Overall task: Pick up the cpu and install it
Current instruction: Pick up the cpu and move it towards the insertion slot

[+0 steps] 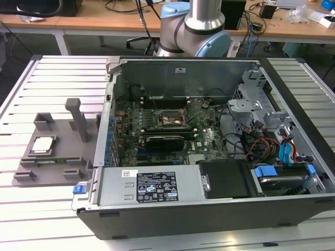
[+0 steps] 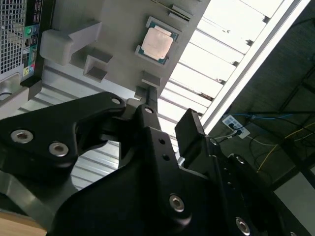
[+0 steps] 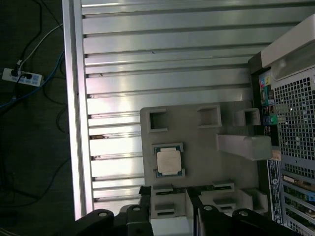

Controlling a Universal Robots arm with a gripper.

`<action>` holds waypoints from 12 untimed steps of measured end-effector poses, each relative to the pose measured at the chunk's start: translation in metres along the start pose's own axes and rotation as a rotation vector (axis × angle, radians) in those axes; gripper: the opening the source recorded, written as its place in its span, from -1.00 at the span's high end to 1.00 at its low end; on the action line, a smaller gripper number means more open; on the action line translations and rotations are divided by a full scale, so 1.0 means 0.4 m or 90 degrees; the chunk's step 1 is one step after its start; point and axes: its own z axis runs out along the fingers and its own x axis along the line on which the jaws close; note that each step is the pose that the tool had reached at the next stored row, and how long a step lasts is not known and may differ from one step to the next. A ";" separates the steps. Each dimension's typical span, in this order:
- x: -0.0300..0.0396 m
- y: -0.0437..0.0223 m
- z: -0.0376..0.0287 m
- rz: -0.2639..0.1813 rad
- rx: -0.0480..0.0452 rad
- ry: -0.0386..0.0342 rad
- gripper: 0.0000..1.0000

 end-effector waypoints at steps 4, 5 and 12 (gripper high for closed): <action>0.000 0.000 0.000 0.000 0.0005 0.0000 -0.20; 0.000 0.000 0.000 -0.002 0.0157 -0.0009 -0.20; -0.002 0.000 0.001 -0.066 0.0358 -0.0015 -0.20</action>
